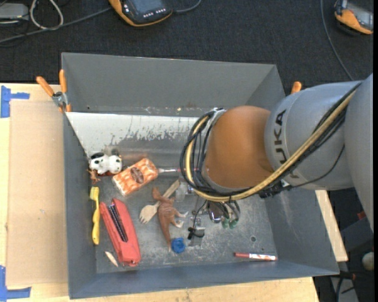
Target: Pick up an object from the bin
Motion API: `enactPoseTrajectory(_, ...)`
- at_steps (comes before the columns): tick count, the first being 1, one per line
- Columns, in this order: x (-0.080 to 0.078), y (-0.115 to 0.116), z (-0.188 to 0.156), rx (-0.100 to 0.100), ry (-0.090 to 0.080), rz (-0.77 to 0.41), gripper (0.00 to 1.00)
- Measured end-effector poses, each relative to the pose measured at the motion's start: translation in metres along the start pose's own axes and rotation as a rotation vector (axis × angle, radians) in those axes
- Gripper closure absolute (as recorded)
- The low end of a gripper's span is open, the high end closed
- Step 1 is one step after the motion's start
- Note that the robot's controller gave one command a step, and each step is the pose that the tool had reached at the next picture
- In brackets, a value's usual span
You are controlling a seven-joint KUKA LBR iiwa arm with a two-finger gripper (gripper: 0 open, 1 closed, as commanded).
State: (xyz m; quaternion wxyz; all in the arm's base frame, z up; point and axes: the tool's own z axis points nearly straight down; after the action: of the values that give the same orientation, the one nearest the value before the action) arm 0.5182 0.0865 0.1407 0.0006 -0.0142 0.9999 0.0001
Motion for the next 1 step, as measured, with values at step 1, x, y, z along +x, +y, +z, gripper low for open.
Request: enactPoseTrajectory(1,-0.0095,-0.0023,0.0418,-0.001,0.001,0.148,0.00)
